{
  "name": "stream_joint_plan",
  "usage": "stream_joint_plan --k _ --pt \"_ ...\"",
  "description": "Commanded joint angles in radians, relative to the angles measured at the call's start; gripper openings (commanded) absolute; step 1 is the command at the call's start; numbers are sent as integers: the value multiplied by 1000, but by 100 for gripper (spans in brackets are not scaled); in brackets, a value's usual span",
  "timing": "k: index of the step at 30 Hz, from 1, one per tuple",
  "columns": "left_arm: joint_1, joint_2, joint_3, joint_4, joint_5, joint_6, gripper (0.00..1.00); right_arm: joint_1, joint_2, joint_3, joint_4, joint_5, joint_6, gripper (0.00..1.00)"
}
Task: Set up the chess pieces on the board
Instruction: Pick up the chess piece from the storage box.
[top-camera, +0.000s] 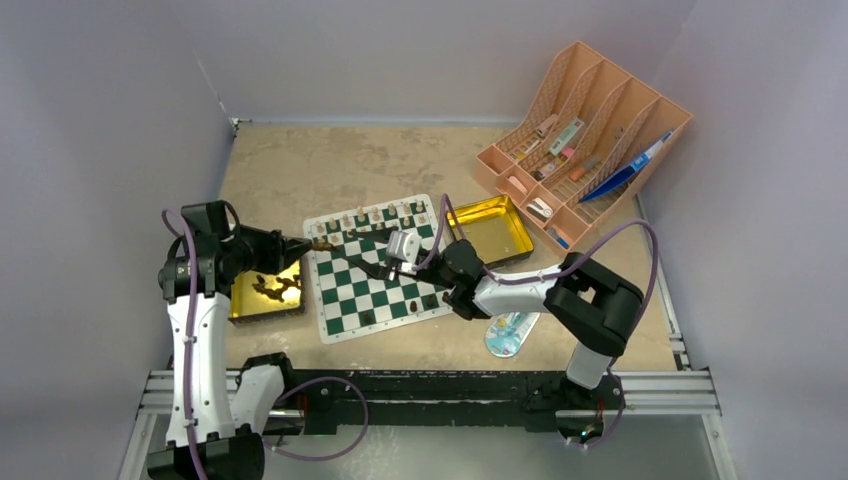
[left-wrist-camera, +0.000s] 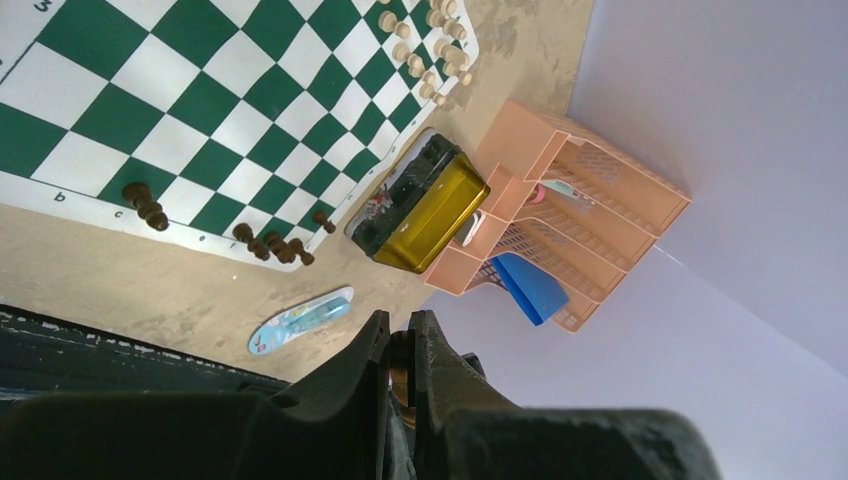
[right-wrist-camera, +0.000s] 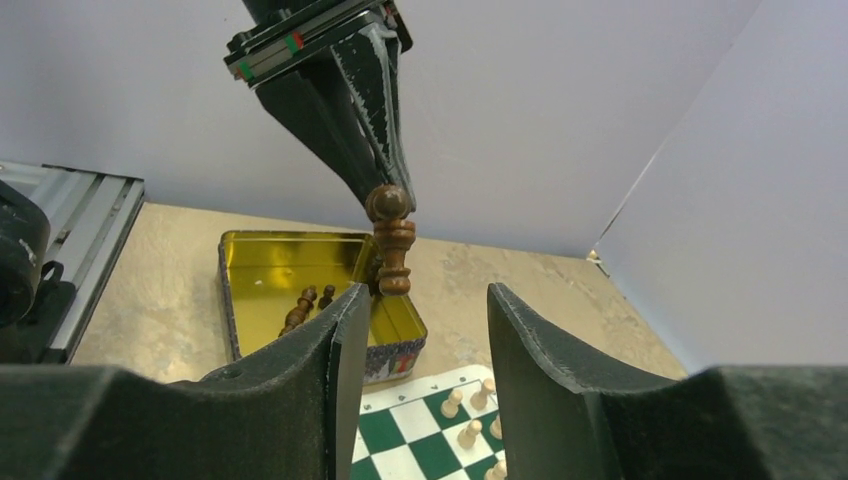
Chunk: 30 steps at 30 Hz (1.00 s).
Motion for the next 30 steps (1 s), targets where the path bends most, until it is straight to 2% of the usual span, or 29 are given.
stream_joint_plan --k 1,21,30 --pt "6 -19 -3 41 52 -6 0 -2 14 67 89 -30 -24 48" --pt "6 -36 -6 59 94 -23 0 -1 85 40 264 -68 18 32" --pt "6 -32 -8 74 99 -28 0 -1 96 38 283 -79 20 15"
